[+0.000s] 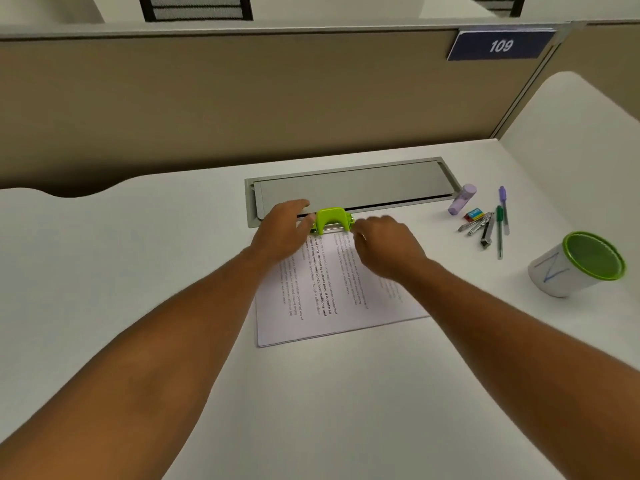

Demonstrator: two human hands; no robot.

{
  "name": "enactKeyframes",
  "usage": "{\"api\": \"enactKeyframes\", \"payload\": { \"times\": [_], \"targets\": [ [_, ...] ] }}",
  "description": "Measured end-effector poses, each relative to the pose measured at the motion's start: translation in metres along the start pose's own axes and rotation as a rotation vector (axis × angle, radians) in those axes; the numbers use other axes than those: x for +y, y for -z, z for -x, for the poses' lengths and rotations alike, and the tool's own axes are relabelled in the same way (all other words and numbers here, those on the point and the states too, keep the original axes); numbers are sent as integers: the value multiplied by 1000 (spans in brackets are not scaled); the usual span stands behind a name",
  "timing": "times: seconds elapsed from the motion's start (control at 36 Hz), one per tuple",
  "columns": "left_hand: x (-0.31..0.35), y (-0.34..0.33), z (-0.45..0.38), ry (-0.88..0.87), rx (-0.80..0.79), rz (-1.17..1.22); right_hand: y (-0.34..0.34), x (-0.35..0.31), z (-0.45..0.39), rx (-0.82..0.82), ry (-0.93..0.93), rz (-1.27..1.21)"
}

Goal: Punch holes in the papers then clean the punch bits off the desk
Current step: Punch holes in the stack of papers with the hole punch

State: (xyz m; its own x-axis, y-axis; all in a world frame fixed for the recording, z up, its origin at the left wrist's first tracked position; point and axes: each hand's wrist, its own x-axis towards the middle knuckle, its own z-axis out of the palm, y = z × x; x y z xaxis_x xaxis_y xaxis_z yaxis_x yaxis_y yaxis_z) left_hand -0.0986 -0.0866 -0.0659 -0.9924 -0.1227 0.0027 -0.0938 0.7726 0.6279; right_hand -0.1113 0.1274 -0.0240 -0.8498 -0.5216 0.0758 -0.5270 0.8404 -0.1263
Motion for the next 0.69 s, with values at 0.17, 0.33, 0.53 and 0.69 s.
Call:
{"api": "enactKeyframes", "payload": {
  "times": [0.17,0.33,0.53,0.69],
  "targets": [
    [-28,0,38,-34,22,-76,5,-8,-62,-44,133,30],
    [-41,1,50,-107,13,-152,-2,-19,-80,-248,246,75],
    [-34,-1,52,-154,-90,-277,-7,-23,-114,-249,84,-111],
    [-37,-6,62,-193,-131,-365,-24,-28,-134,-297,37,-8]
  ]
}}
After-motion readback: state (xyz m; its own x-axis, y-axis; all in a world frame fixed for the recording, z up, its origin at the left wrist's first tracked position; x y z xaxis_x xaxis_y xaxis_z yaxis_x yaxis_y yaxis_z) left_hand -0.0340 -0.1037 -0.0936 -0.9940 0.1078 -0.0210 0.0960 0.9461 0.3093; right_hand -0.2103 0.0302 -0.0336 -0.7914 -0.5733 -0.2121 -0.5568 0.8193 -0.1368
